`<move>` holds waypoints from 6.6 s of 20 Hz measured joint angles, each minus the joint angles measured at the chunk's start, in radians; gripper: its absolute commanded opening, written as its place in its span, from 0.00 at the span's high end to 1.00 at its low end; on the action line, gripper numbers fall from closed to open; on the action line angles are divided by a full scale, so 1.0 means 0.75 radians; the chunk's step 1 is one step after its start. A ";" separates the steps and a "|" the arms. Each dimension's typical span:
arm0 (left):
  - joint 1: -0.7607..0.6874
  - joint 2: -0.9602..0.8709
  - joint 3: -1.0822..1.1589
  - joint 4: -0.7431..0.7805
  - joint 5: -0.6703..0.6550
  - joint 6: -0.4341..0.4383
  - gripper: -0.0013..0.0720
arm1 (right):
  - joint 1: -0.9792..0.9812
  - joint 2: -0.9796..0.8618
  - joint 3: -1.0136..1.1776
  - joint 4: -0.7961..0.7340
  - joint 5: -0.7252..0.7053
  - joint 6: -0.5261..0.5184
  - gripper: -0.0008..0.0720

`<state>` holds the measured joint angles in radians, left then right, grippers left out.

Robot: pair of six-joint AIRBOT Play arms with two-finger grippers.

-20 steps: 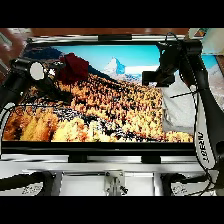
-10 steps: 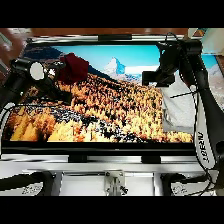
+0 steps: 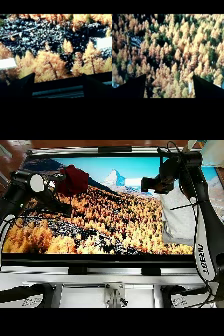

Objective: Fold the shirts.

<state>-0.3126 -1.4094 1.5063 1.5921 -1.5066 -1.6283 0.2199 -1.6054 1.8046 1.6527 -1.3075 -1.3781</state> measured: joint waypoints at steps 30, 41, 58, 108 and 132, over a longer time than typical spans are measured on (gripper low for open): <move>0.366 -0.903 0.682 -0.133 0.934 -0.192 0.07 | 0.002 -0.002 0.000 0.188 0.137 -0.119 0.05; 0.371 -1.002 0.679 0.009 1.030 -0.137 0.94 | 0.003 -0.002 0.000 0.271 0.079 -0.119 0.05; -0.097 0.150 0.691 0.020 0.980 0.099 0.94 | -0.001 0.518 0.005 0.014 0.159 -0.139 0.05; 0.225 0.482 -1.360 -0.731 0.644 0.194 0.94 | 0.092 0.210 -1.129 0.731 0.247 -0.262 0.05; 0.193 0.923 0.488 -0.520 0.577 0.134 0.94 | 0.228 1.258 -0.587 0.573 1.074 -0.452 0.88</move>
<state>-0.1680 -0.7174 1.8721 1.2018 -1.0737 -1.5280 0.3908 -0.6617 1.3643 2.0823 -0.5022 -1.7168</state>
